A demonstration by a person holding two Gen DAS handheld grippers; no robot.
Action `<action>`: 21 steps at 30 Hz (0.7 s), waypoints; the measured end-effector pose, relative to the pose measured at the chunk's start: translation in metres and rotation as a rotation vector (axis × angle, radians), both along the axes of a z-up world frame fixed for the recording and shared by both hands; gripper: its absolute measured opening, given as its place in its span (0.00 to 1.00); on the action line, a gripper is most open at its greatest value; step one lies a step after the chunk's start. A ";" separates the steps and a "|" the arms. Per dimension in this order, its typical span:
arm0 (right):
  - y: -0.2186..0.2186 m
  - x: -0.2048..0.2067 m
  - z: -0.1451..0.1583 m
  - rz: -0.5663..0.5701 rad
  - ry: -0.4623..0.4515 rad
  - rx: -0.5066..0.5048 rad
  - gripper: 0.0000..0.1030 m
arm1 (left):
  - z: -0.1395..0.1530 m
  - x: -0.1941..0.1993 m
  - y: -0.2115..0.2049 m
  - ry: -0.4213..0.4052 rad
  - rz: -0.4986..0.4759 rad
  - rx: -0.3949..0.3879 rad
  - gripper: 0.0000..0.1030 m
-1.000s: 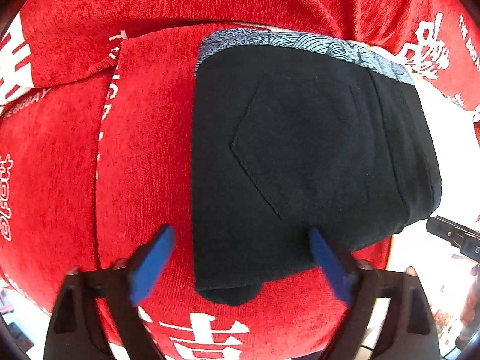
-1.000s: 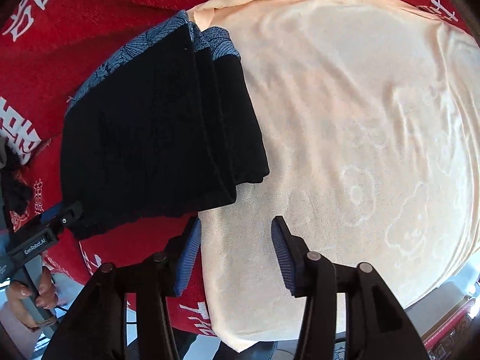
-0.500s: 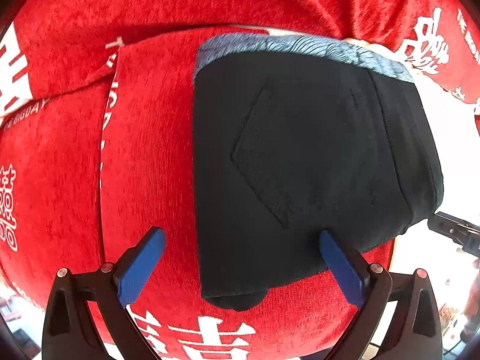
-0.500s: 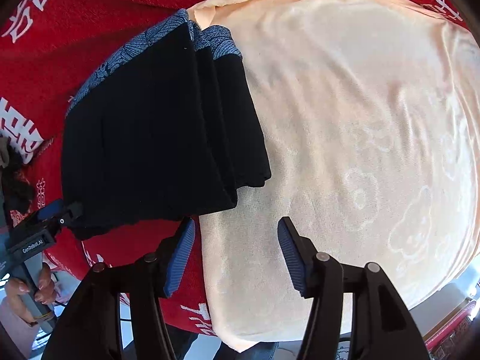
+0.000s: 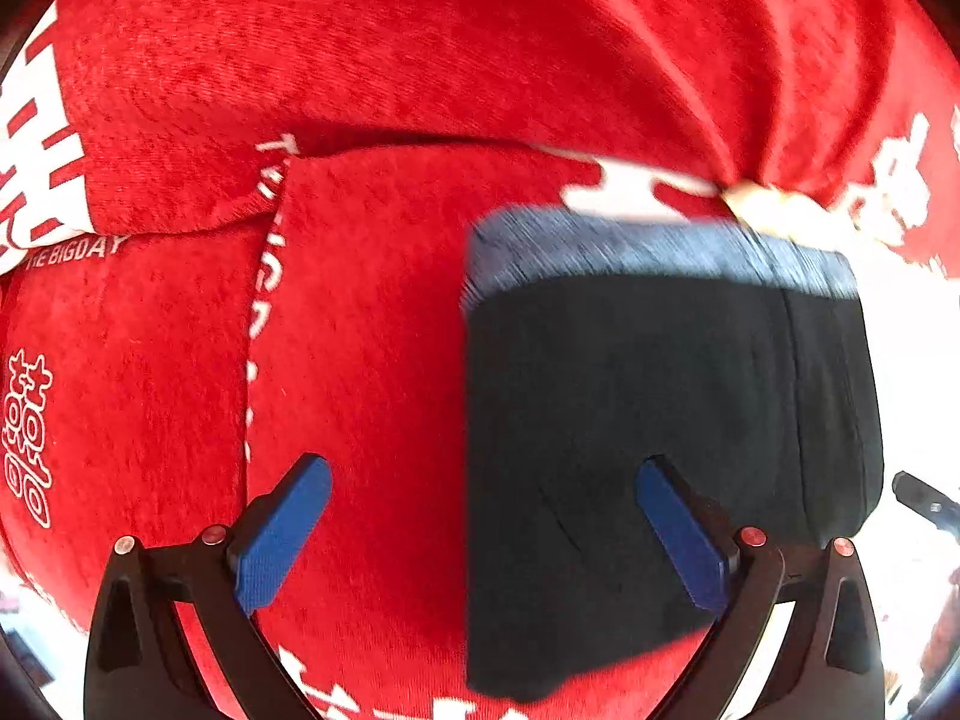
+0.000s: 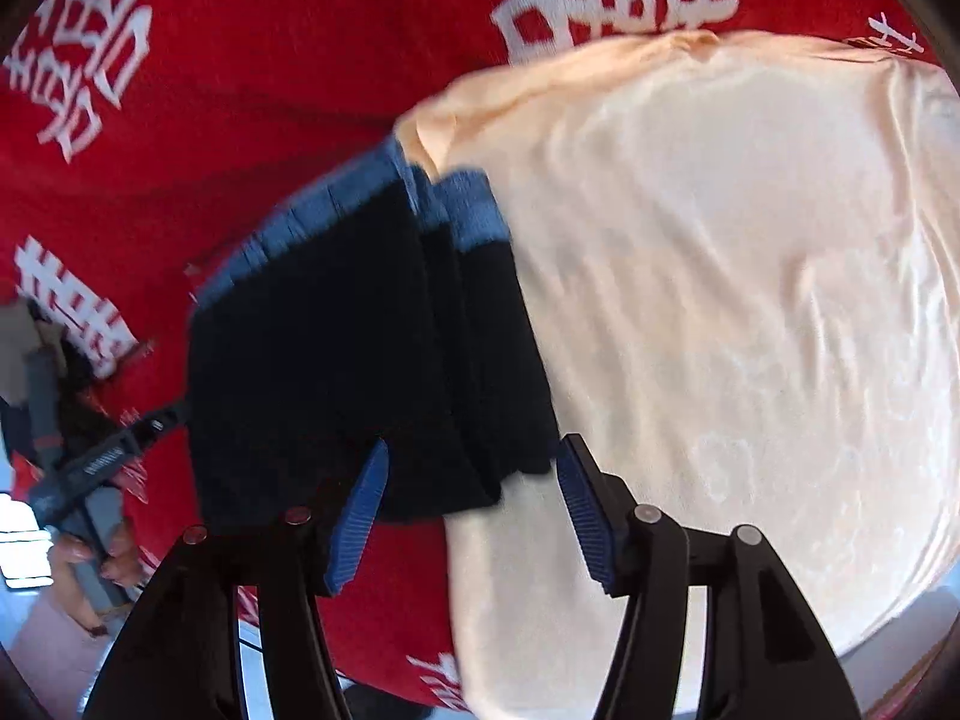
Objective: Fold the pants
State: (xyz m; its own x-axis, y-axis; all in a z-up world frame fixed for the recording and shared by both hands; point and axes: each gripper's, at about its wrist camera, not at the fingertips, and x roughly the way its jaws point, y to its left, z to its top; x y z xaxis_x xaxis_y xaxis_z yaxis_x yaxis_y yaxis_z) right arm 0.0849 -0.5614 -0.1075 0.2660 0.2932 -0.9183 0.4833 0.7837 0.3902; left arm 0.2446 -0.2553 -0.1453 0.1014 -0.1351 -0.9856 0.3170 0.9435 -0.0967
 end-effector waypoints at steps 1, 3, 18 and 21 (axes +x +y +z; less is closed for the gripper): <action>-0.005 0.012 0.001 -0.006 -0.018 0.008 0.57 | -0.003 0.008 0.002 0.000 0.024 -0.009 0.99; -0.009 0.033 0.002 0.004 -0.047 -0.003 0.40 | -0.009 0.020 0.003 0.012 0.060 -0.019 0.99; -0.016 0.052 -0.022 0.054 0.049 0.013 0.49 | -0.019 0.027 -0.003 0.017 0.052 -0.010 0.99; -0.025 0.039 -0.027 0.047 0.058 0.032 0.53 | -0.018 0.026 -0.004 0.014 0.046 -0.006 0.99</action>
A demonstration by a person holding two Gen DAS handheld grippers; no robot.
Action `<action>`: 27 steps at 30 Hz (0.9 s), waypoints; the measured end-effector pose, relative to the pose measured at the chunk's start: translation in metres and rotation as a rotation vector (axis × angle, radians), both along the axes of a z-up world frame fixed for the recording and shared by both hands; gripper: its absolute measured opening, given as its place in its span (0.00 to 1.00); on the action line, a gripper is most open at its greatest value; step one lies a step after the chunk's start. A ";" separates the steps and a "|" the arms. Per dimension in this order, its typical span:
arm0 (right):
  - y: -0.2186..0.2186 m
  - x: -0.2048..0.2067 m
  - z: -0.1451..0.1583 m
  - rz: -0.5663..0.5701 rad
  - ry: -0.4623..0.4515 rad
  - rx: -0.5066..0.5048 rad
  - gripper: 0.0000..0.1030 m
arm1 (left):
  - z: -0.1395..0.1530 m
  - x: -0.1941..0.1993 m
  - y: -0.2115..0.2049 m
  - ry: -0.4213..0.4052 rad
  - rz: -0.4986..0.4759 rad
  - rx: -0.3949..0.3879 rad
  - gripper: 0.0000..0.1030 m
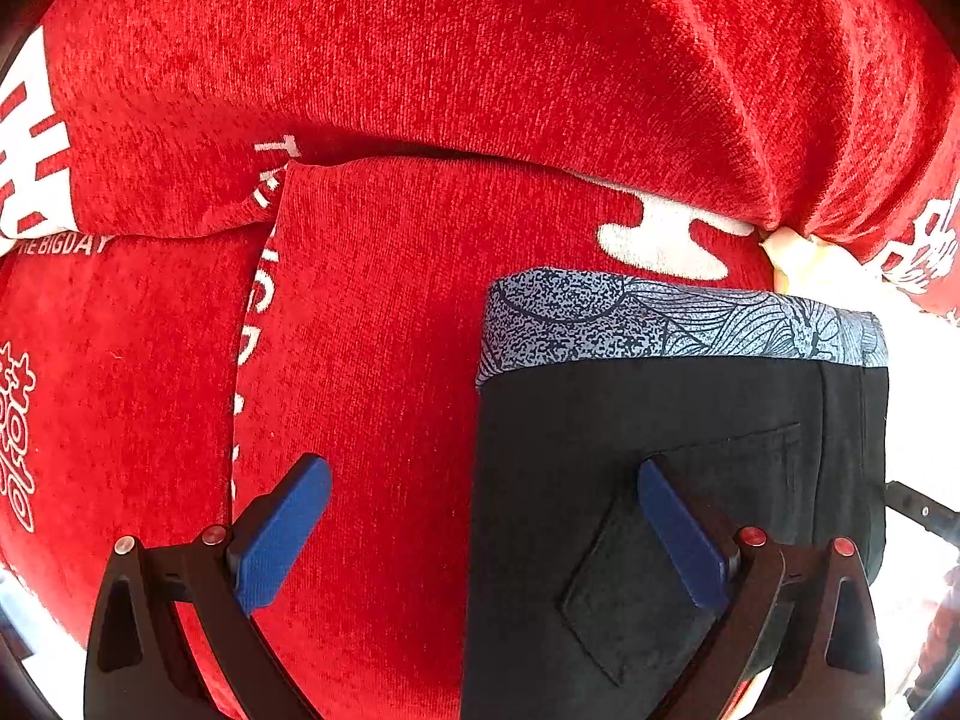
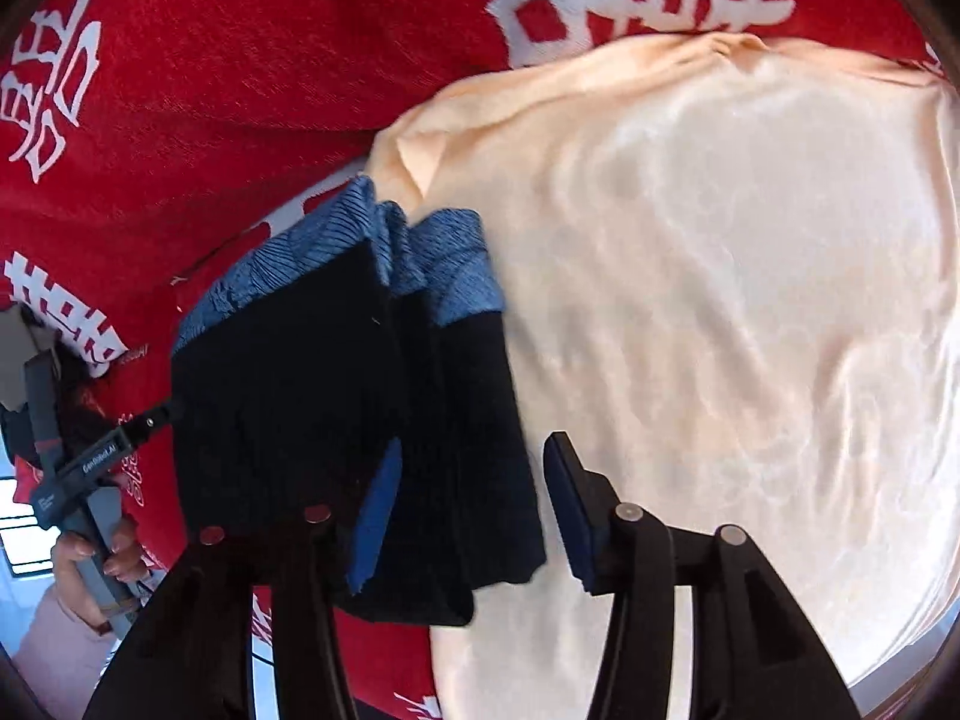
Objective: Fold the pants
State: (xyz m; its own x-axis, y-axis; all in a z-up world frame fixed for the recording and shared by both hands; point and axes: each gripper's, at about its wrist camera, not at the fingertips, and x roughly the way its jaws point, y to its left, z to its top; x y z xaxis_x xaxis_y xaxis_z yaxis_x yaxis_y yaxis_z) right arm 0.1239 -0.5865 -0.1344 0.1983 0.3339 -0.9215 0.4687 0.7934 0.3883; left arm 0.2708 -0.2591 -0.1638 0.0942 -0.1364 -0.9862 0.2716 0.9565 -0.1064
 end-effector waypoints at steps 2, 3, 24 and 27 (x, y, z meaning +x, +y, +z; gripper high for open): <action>-0.006 -0.008 -0.004 -0.026 -0.005 0.046 0.54 | 0.000 0.000 -0.001 -0.003 -0.004 0.003 0.99; -0.009 -0.020 -0.009 -0.039 -0.006 0.065 0.54 | 0.000 0.000 -0.001 -0.003 -0.005 0.003 0.99; -0.011 -0.008 -0.056 0.065 -0.089 0.398 0.74 | -0.035 -0.004 0.005 0.263 -0.090 -0.367 0.99; -0.011 0.001 -0.065 0.099 -0.110 0.431 0.75 | -0.042 -0.011 -0.012 0.256 -0.137 -0.355 0.99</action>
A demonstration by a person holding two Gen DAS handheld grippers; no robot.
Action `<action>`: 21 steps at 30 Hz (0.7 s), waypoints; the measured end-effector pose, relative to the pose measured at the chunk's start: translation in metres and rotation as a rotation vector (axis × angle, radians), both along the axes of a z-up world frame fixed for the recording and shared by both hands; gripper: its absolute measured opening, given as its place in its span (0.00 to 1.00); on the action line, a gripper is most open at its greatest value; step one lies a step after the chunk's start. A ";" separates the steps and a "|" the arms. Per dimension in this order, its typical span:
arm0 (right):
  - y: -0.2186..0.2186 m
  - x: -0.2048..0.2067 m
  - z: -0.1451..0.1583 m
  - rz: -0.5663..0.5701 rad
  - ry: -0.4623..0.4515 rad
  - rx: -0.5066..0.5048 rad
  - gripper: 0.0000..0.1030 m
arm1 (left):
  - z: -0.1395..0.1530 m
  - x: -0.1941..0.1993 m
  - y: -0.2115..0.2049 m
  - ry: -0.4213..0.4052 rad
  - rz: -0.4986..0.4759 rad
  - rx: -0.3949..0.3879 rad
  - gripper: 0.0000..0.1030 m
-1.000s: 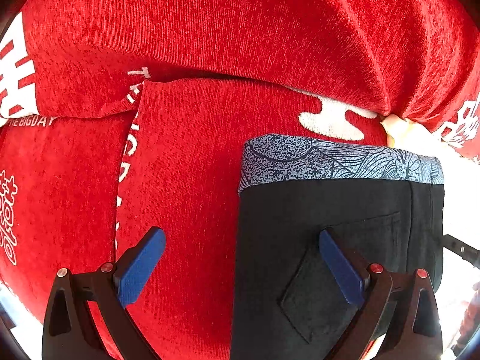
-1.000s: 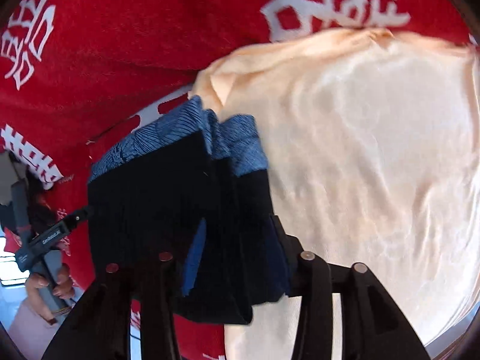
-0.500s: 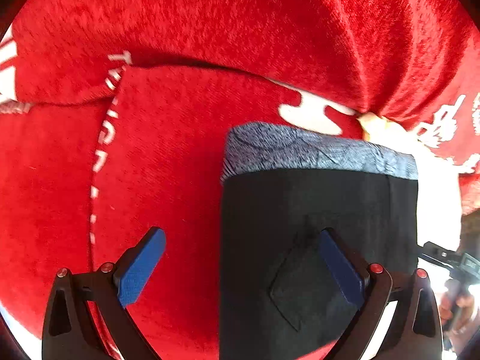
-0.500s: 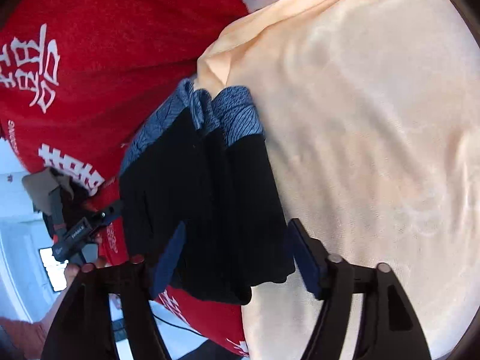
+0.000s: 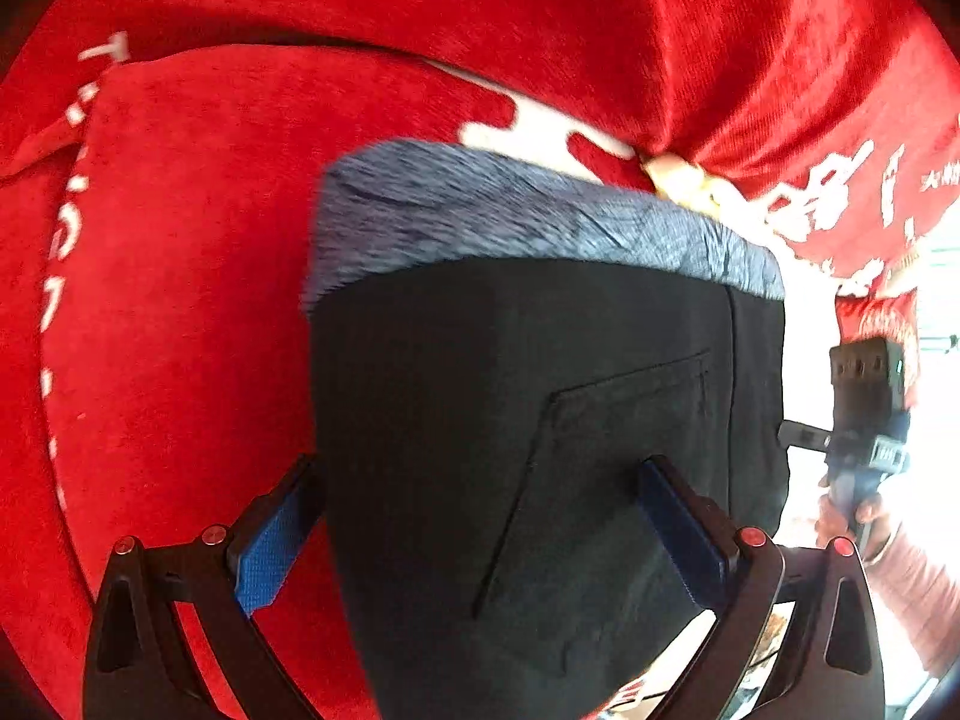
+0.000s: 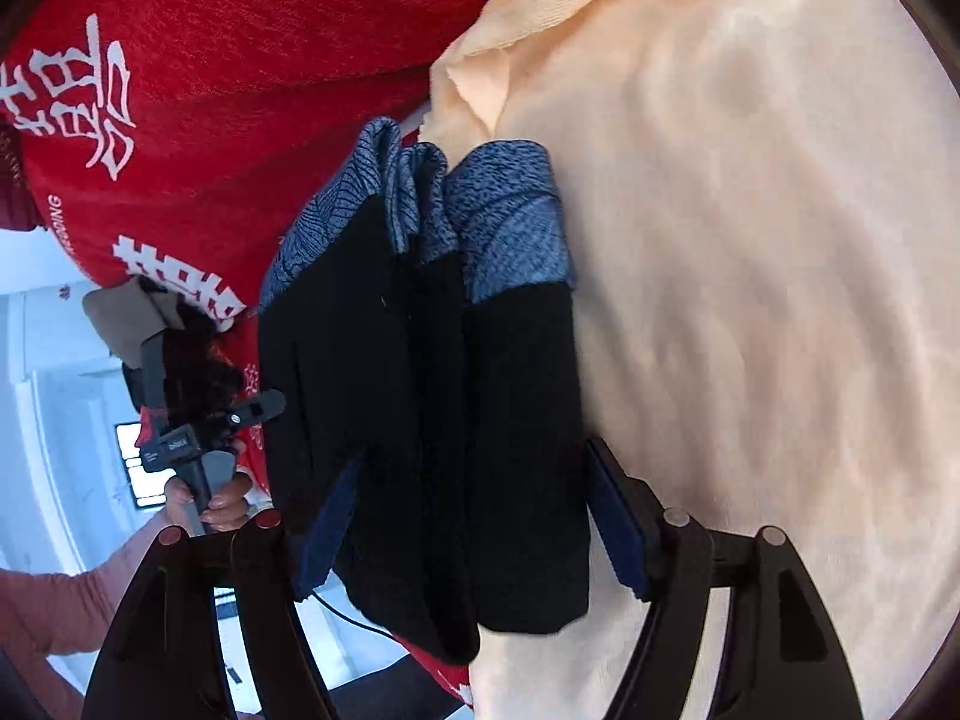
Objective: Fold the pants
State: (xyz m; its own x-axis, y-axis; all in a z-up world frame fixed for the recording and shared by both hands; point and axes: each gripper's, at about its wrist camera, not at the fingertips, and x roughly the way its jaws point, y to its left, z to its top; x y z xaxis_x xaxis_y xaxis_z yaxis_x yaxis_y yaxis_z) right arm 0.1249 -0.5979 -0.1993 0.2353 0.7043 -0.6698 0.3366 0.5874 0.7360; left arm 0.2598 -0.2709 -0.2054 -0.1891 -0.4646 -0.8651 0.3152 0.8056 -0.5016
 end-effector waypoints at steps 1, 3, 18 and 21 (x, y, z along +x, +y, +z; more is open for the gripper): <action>0.000 0.003 -0.004 0.000 -0.010 0.018 0.75 | -0.002 -0.002 -0.004 -0.006 -0.008 -0.002 0.99; -0.001 0.006 -0.006 -0.007 -0.023 0.040 0.75 | -0.004 -0.003 -0.010 -0.021 -0.007 0.004 0.99; -0.001 0.005 -0.002 -0.040 0.013 -0.015 0.59 | 0.008 -0.006 -0.009 -0.081 0.064 0.005 0.83; 0.004 0.004 0.009 -0.052 -0.003 -0.033 0.51 | 0.028 -0.015 -0.009 -0.162 0.066 0.011 0.67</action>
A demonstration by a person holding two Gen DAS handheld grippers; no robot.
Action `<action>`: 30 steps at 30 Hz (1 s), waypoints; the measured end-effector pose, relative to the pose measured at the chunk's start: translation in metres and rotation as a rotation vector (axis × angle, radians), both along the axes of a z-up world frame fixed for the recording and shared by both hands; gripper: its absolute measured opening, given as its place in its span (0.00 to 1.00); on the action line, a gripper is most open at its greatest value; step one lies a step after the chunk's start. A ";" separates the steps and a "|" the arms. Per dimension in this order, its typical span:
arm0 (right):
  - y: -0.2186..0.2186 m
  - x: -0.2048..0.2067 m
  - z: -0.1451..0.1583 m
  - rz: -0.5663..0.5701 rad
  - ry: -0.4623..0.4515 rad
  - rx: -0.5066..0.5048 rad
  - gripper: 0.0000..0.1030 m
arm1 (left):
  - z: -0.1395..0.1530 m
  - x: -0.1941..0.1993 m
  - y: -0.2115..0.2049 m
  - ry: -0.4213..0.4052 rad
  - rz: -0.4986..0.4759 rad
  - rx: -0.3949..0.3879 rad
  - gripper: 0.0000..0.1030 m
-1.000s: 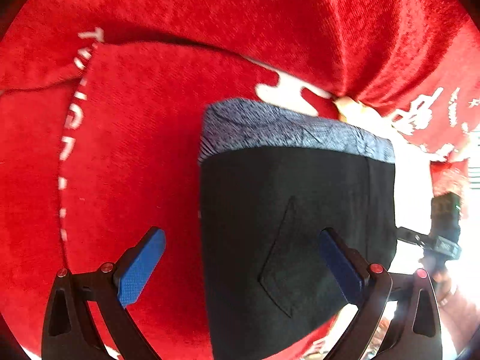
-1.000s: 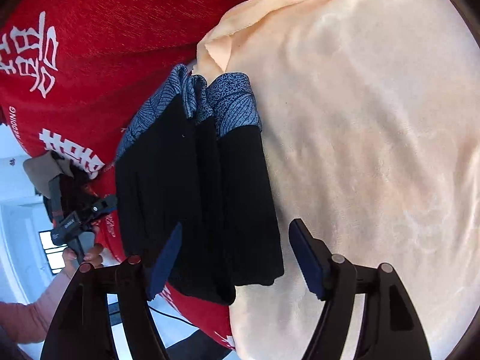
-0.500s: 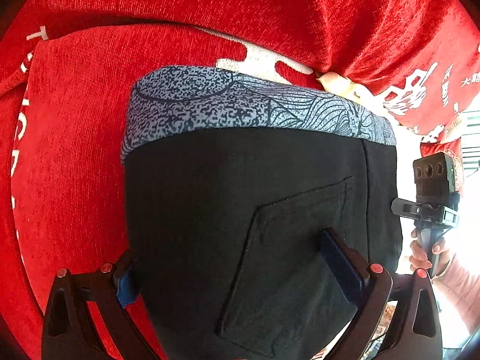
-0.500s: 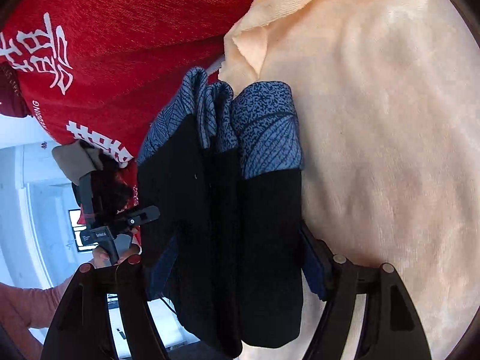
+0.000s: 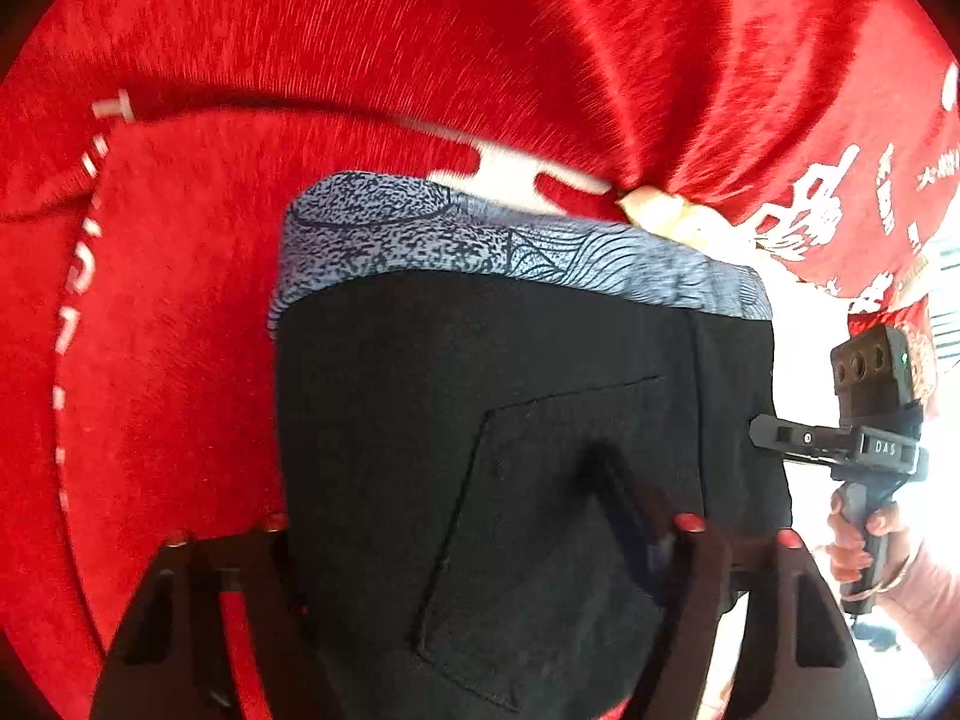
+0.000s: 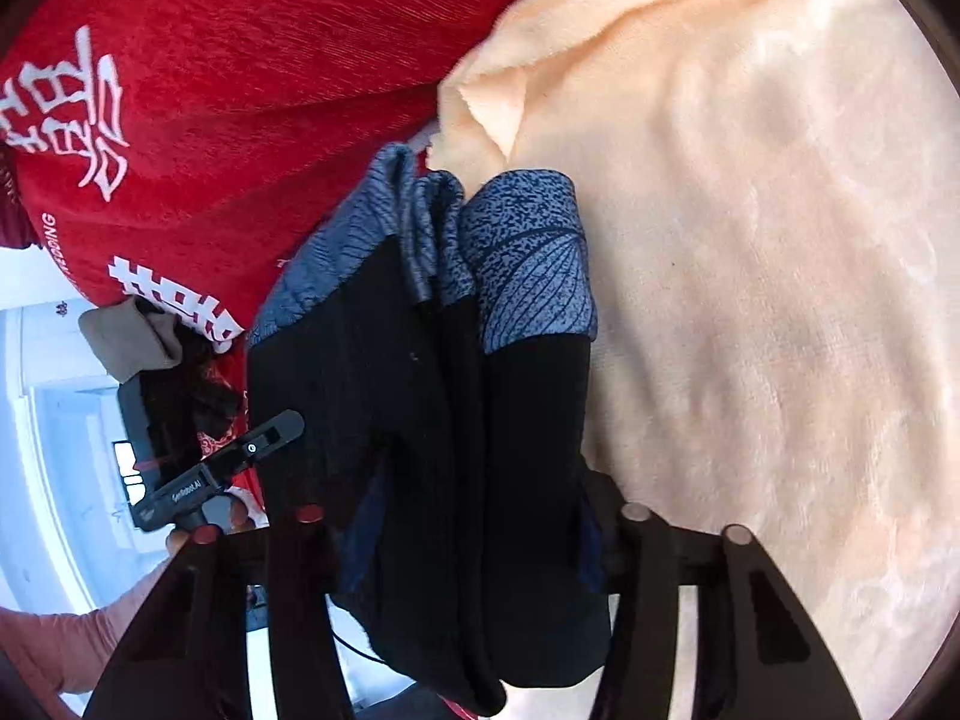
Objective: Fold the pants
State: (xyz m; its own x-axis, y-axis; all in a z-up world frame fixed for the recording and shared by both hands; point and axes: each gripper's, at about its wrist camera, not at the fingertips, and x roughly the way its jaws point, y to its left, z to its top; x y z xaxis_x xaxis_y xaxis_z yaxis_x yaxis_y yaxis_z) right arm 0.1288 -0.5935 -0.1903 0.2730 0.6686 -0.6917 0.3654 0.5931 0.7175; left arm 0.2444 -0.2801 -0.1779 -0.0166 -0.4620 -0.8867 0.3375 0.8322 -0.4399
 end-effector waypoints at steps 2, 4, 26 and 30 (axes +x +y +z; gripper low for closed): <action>0.001 -0.002 0.006 -0.015 -0.004 0.005 0.47 | 0.006 -0.001 0.003 -0.014 0.003 -0.004 0.60; 0.001 -0.004 0.013 -0.031 -0.008 0.022 0.44 | 0.015 -0.003 0.007 -0.021 0.001 -0.013 0.57; 0.145 -0.049 0.027 0.021 0.057 0.048 0.46 | 0.025 -0.062 0.134 -0.005 0.012 0.186 0.73; 0.155 -0.049 0.029 0.059 0.108 -0.160 0.64 | 0.019 -0.062 0.148 -0.075 0.014 0.268 0.93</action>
